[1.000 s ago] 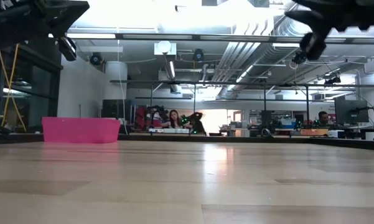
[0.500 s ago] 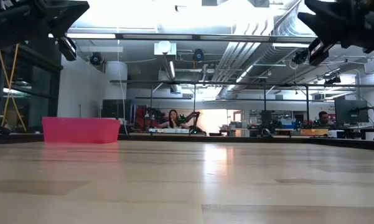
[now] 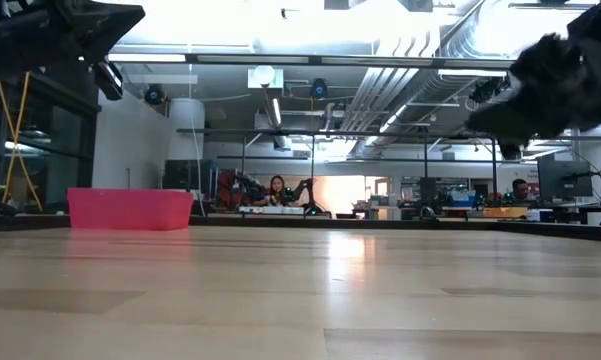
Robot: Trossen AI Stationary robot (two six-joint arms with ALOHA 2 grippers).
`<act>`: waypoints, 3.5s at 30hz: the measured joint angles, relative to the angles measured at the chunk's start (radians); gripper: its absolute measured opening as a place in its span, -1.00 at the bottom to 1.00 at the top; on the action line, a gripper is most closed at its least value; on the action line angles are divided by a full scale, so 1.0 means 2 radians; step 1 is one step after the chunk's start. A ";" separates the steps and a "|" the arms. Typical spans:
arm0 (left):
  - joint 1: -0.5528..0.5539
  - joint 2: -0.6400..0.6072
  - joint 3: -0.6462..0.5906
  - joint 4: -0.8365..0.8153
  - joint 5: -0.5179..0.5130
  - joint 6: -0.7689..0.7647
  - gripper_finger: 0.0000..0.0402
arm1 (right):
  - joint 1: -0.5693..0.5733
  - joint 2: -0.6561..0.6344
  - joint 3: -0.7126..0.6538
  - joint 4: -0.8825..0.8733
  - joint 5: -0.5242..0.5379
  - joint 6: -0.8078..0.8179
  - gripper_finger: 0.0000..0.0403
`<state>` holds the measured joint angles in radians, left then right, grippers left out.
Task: Sort blocks
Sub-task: Return to Home Position
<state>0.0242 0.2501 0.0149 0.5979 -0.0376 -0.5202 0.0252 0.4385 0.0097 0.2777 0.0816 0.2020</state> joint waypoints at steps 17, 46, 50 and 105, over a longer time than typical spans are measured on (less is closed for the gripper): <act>0.000 -0.029 0.000 -0.047 0.000 0.000 -1.00 | 0.010 -0.081 0.000 -0.127 -0.006 0.000 -1.00; -0.053 -0.123 -0.002 -0.292 0.016 0.000 -1.00 | -0.016 -0.216 0.000 -0.125 -0.004 0.000 -1.00; -0.054 -0.123 -0.002 -0.294 0.016 0.000 -1.00 | -0.016 -0.216 0.000 -0.125 -0.004 -0.001 -1.00; -0.048 -0.119 -0.001 -0.297 0.013 0.262 -1.00 | -0.016 -0.216 0.000 -0.125 -0.003 -0.001 -1.00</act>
<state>-0.0723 0.0128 0.0128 0.0048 -0.0120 0.0036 -0.0071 0.0071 0.0090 0.0277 0.0750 0.2008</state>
